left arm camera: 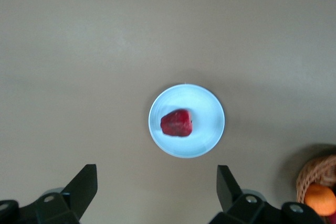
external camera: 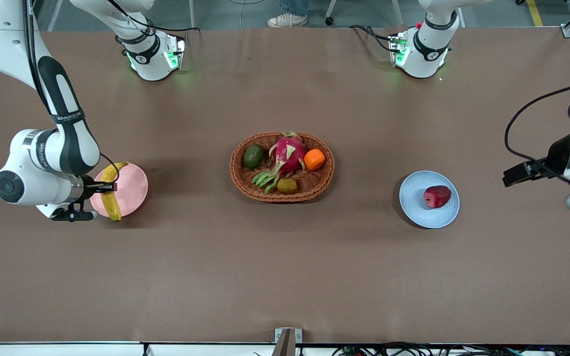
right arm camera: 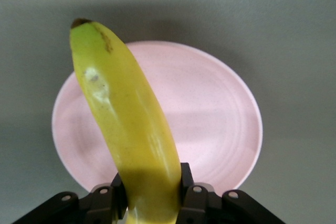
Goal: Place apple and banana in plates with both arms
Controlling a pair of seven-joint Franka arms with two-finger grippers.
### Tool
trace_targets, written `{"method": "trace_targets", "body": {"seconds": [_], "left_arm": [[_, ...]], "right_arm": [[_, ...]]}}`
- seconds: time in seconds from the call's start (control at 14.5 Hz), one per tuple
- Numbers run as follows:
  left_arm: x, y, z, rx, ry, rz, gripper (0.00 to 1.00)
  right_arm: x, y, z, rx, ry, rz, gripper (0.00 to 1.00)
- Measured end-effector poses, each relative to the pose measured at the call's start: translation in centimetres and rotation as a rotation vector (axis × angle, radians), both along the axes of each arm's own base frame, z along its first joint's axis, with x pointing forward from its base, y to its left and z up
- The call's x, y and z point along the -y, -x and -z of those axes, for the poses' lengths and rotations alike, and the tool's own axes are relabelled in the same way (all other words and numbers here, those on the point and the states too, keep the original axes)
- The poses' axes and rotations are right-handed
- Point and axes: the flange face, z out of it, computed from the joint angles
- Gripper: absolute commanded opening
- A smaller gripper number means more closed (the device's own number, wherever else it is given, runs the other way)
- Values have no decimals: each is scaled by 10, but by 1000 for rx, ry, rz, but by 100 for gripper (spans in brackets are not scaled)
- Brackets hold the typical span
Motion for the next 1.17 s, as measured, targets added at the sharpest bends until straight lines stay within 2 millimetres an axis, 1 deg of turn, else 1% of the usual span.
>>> {"method": "trace_targets", "body": {"seconds": [0.14,0.28,0.34,0.41,0.48,0.55,0.62,0.76,0.89,1.03,1.1,1.17], "left_arm": [[8,19,-24,-9,-8,29,100],[15,34,-43,1,-13,63,100],[16,39,-50,1,-16,88,100],[16,44,-55,0,-18,112,100],[17,47,-58,-4,-14,130,100],[18,51,-59,-13,-2,139,100],[17,56,-57,-26,17,142,100],[15,69,-52,-46,35,138,100],[20,84,-52,-44,29,144,100],[28,94,-52,-38,23,151,100],[28,93,-51,-34,23,151,100],[27,92,-47,-33,24,149,100]], "right_arm": [[0,10,15,15,3,0,100],[0,13,19,15,3,1,100],[0,12,17,19,3,0,100],[-1,10,11,28,3,-1,100],[-1,5,-3,40,2,-2,100],[-3,-2,-27,50,0,-5,100],[-4,-10,-57,63,-2,-9,100],[-5,-27,-132,98,-4,-13,100],[-6,-37,-209,140,-3,-17,100],[-10,-42,-276,173,-4,-26,100],[-12,-42,-303,188,-4,-29,100],[-12,-41,-326,201,-3,-31,100]]}}
